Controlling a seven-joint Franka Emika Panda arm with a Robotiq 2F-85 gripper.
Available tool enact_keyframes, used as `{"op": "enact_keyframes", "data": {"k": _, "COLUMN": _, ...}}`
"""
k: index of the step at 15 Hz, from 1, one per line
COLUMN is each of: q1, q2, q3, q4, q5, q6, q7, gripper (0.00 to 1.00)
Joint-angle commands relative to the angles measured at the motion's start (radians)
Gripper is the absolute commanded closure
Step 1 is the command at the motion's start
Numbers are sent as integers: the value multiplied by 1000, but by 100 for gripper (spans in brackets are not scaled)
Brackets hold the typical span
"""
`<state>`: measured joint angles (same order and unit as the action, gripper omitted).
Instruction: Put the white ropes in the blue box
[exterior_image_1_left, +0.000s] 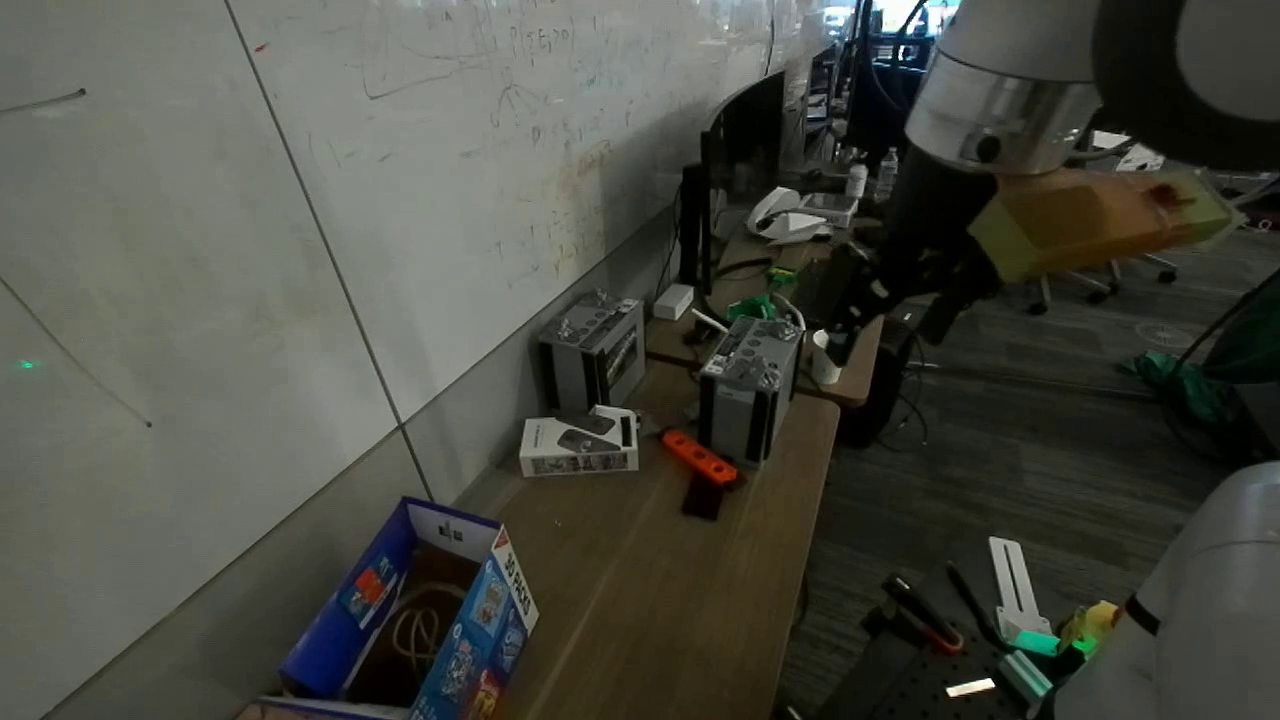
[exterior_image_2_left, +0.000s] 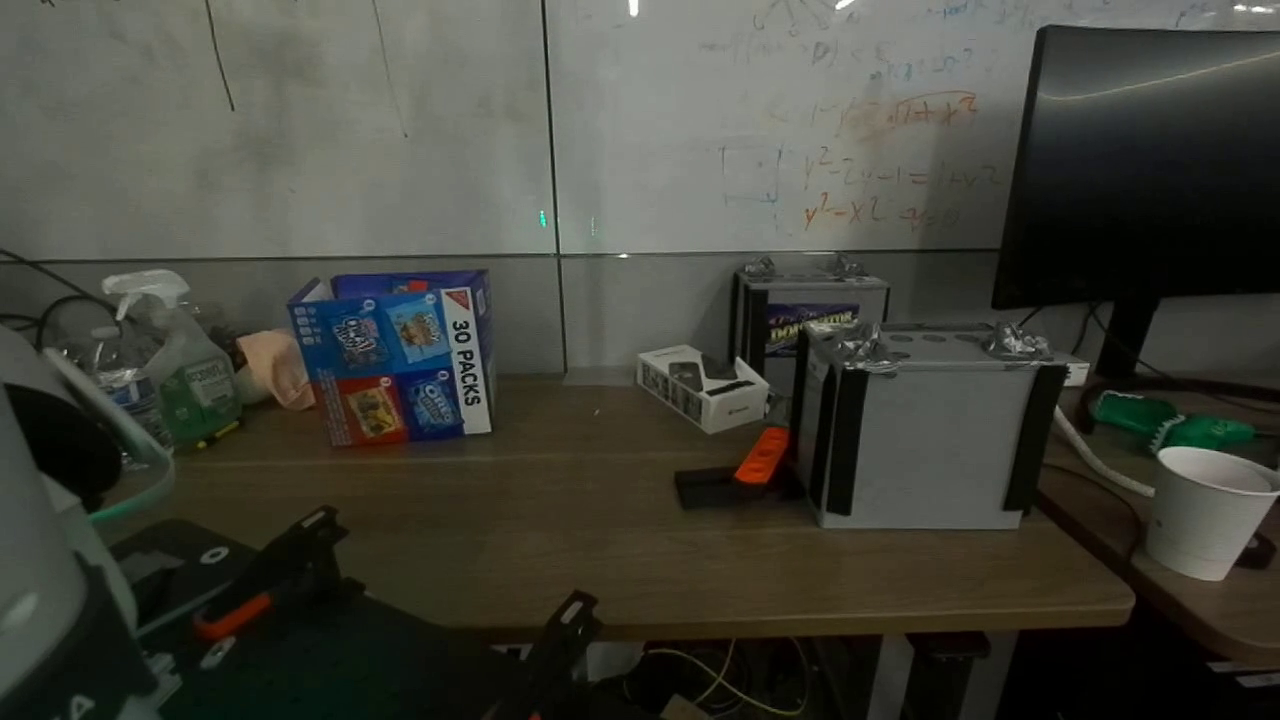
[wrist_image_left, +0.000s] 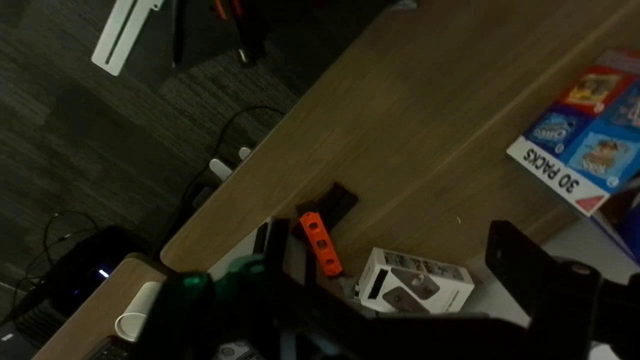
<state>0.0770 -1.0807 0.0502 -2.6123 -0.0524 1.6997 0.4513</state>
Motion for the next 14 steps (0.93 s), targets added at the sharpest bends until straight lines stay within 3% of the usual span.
{"op": "enact_keyframes", "data": {"k": 1, "q1": -15, "q2": -119, "q3": -14, "q4": -78, "q5": -17, "q6": -84, "q7": -228, "gripper": 0}}
{"op": "enact_keyframes", "data": {"k": 7, "q1": -1, "q2": -150, "q3": -5, "q4": -137, "q5": -32, "q6": -114, "q7": -406, "gripper": 0}}
{"op": "enact_keyframes", "data": {"k": 10, "q1": -1, "q2": -133, "q3": 10, "q4": -134, "q5": 29, "q6": -153, "q7": -378, "gripper": 0}}
{"op": "enact_keyframes", "data": {"k": 14, "q1": -16, "q2": -120, "q3": 11, "q4": -139, "q5": 14, "q6": -142, "q7": -385, "gripper": 0}}
